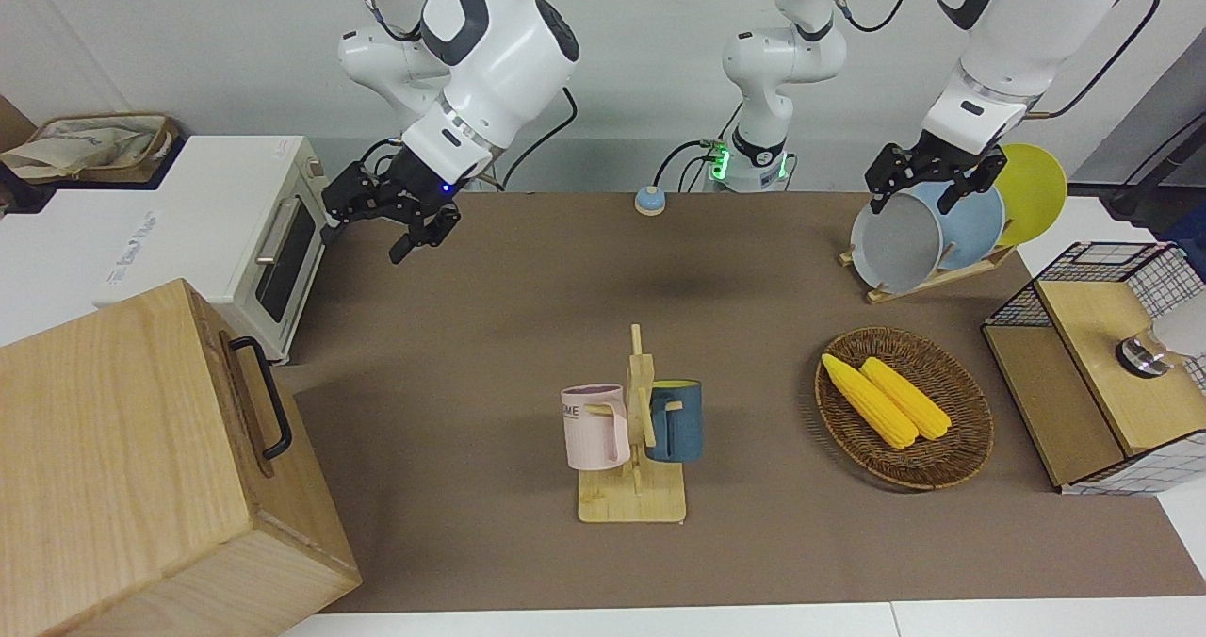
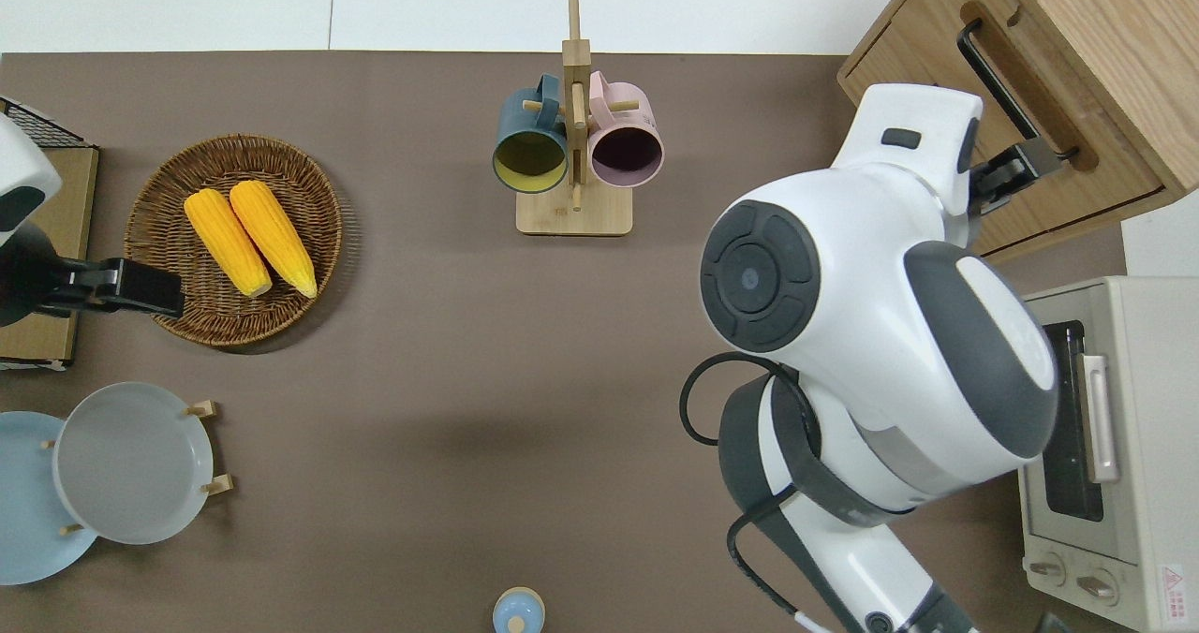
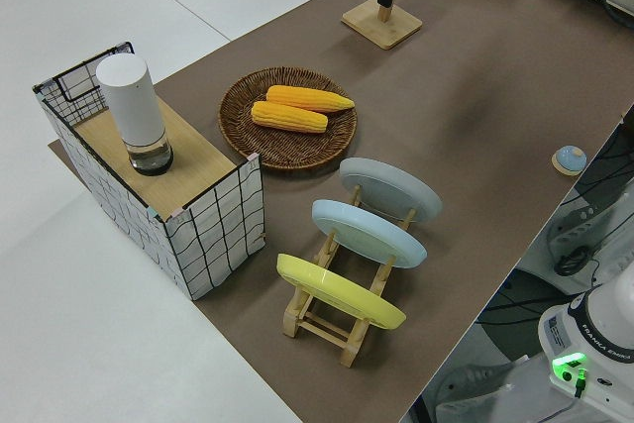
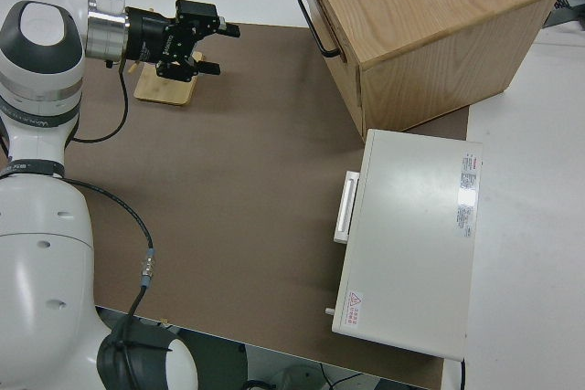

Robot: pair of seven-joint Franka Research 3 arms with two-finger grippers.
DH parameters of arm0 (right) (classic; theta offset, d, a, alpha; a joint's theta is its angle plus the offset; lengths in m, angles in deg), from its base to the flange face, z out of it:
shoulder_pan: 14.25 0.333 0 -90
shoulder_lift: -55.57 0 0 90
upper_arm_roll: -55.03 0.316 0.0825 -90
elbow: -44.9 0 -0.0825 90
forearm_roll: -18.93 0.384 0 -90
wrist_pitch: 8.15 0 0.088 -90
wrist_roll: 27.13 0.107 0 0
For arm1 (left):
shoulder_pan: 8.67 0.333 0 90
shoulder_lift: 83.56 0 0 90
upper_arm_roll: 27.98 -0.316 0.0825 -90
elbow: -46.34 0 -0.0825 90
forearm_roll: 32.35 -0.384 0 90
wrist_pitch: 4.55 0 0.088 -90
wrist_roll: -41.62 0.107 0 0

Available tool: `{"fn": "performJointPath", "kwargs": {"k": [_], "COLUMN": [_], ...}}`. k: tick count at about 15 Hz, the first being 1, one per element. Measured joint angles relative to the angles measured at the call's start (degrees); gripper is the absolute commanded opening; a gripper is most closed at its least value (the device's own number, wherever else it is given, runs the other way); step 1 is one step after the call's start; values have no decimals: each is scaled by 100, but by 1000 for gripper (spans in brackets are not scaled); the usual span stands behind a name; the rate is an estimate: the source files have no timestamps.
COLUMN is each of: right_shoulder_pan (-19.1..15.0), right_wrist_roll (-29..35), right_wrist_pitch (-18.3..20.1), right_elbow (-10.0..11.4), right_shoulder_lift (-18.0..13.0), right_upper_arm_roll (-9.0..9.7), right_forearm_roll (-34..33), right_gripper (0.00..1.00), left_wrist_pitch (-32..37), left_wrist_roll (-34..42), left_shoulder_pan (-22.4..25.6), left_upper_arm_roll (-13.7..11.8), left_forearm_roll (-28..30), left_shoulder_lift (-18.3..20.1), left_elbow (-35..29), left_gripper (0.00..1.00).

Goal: Slide drawer open with right arm
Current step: 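Reach the right gripper up to the black drawer handle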

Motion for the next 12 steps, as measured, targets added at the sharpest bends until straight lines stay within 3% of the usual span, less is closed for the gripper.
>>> {"fn": "performJointPath", "kwargs": {"k": [7, 12], "right_shoulder_pan": [72, 46], "right_wrist_roll": [511, 878], "right_wrist_pitch": [-504, -624], "right_elbow": [282, 308], "right_shoulder_lift": [597, 1046], "right_upper_arm_roll": [-7, -78], "right_forearm_roll": [-1980, -3005], "right_gripper": [987, 985], "left_wrist_pitch": [0, 0], "left_wrist_roll": [0, 0], "left_shoulder_pan": [0, 0], "left_upper_arm_roll": [0, 0], "left_forearm_roll": [0, 0], "left_shoulder_lift": [0, 0], "left_elbow": [0, 0], "left_gripper": [993, 993]}}
